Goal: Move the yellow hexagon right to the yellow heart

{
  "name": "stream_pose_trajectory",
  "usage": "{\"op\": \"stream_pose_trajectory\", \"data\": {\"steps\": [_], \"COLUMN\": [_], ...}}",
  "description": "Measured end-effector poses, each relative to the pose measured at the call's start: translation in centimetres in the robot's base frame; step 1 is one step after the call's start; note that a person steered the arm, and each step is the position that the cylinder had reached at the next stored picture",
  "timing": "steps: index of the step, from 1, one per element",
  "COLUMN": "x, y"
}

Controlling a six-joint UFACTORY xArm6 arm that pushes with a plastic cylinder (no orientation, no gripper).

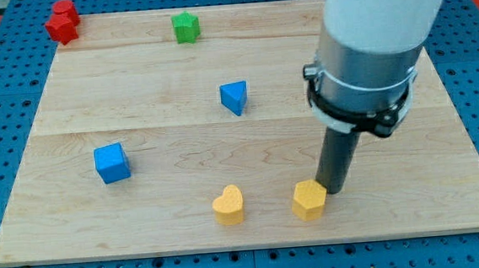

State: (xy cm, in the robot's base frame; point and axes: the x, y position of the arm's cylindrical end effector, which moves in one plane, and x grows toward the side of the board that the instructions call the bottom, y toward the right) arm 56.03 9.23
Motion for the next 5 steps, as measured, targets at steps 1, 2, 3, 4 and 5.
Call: {"op": "stream_pose_trajectory", "data": {"steps": [1, 2, 3, 4, 5], "x": [1.0, 1.0, 2.5, 5.8, 5.8], "y": [-1.6, 0.8, 3.7, 3.6, 1.8]}}
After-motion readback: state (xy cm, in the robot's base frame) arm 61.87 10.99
